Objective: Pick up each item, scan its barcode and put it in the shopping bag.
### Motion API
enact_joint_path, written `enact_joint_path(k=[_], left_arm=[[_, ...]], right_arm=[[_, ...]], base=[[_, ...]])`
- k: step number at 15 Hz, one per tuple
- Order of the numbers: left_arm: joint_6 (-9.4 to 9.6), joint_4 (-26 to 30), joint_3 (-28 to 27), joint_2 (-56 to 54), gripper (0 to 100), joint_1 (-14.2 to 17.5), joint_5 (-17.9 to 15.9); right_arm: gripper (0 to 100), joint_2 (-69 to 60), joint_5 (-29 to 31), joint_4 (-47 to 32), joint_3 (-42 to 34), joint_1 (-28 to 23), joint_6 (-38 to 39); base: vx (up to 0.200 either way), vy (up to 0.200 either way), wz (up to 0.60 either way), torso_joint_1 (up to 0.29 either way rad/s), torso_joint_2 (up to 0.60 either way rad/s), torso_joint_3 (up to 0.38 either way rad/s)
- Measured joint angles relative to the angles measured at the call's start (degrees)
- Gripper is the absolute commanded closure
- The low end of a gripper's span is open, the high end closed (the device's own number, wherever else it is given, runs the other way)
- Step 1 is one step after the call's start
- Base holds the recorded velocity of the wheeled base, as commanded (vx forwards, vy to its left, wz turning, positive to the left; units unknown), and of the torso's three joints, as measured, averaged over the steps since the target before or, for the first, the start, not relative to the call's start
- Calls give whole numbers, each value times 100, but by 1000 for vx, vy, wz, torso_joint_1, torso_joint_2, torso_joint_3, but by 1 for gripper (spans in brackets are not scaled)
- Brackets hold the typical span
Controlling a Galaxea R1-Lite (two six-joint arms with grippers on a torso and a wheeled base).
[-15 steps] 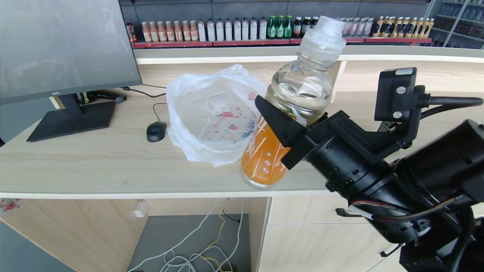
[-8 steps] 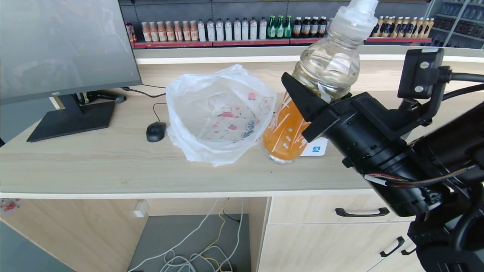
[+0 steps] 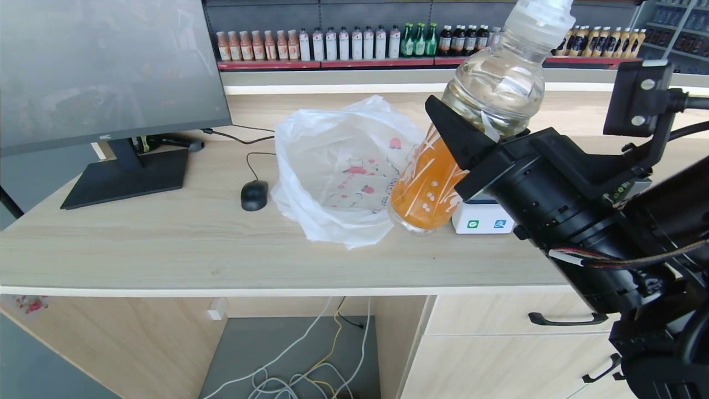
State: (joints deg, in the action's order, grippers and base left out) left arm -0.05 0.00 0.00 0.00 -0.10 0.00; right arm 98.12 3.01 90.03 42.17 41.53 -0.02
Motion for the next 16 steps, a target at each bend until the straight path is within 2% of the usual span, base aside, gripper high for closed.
enact_joint_path(k=[4, 13, 16], left_arm=[[-24, 0, 0, 0, 0, 5, 0], [-5, 2, 0, 0, 0, -4, 0], [-2, 0, 0, 0, 0, 0, 0]], right_arm=[[100, 50, 5, -9, 26, -6, 29], [100, 246, -80, -41, 99, -143, -99], [100, 304, -56, -850, 733, -325, -101]], base=[[0, 200, 0, 5, 2, 2], [0, 0, 0, 0, 0, 0], [0, 0, 0, 0, 0, 0]])
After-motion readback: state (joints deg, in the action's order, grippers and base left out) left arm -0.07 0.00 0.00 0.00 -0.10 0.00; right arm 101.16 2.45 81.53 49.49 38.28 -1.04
